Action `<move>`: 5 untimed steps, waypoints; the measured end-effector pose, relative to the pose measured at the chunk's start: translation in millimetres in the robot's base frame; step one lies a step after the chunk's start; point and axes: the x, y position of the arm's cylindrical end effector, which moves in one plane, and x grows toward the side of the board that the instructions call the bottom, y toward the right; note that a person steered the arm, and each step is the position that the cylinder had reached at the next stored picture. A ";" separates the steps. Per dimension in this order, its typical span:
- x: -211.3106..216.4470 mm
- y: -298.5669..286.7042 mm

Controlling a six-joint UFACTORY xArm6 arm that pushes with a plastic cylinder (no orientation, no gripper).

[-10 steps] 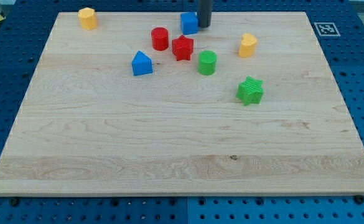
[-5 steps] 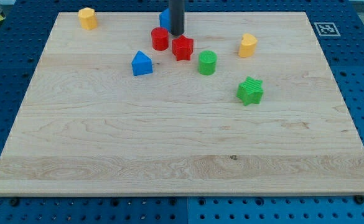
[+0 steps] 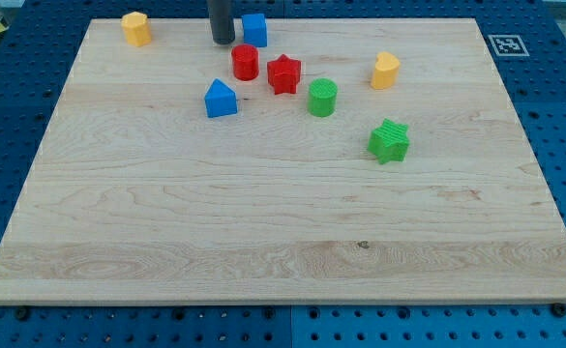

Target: Place the red star and the blue cube in a vertical line

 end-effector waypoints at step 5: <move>-2.8 43.3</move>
